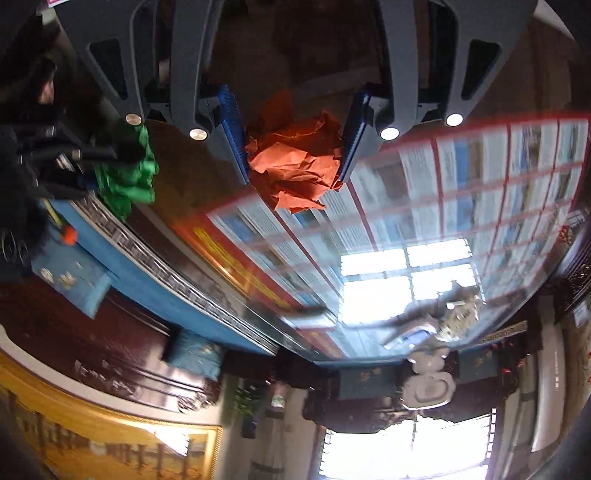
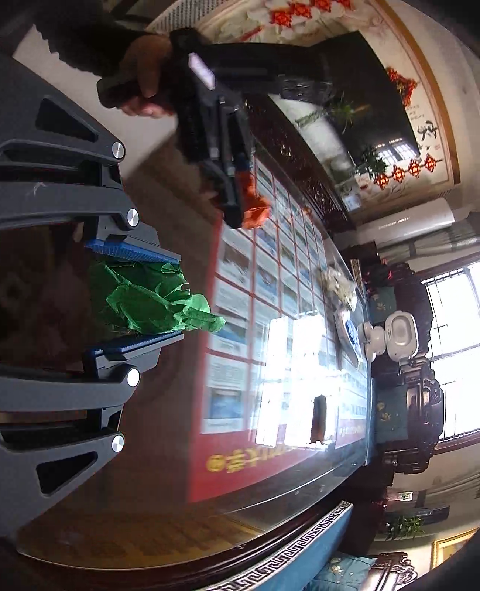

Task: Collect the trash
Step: 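Carry orange and green paper over the bin and open both tools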

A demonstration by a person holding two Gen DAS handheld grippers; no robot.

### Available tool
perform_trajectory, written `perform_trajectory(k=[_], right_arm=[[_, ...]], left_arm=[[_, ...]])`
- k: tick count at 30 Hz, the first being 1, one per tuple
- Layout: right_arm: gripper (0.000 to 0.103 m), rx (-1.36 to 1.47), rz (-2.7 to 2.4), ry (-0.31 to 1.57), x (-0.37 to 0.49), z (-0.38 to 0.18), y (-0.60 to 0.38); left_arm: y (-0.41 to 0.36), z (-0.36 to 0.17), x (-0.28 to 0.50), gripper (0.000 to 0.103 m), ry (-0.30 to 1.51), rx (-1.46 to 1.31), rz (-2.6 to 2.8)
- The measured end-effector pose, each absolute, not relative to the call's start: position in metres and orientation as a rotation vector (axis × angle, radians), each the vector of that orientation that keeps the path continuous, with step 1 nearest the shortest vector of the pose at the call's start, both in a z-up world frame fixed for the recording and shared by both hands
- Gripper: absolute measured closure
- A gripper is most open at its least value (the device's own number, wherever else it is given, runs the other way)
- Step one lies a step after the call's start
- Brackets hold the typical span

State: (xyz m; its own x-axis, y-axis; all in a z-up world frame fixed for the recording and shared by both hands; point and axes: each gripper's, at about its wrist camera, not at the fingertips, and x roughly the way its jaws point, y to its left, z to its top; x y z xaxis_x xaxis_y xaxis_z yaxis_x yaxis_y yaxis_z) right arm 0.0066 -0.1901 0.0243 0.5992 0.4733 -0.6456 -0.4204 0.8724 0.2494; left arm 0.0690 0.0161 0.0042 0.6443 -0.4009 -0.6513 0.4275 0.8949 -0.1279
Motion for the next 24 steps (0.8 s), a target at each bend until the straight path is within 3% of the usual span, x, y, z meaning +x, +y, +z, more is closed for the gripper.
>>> perform_trajectory(k=[10, 17, 24], right_arm=[[0.068, 0.010, 0.555, 0.865, -0.116, -0.016, -0.181], [0.068, -0.008, 0.506, 1.039, -0.160, -0.098, -0.176], [0.068, 0.014, 0.467, 1.150, -0.166, -0.157, -0.174]], left_arm=[[0.001, -0.063, -0.071, 0.055, 0.870, 0.035, -0.568], [-0.001, -0.155, -0.112, 0.055, 1.069, -0.005, -0.573], [0.004, -0.204, -0.126, 0.055, 1.156, -0.016, -0.542]])
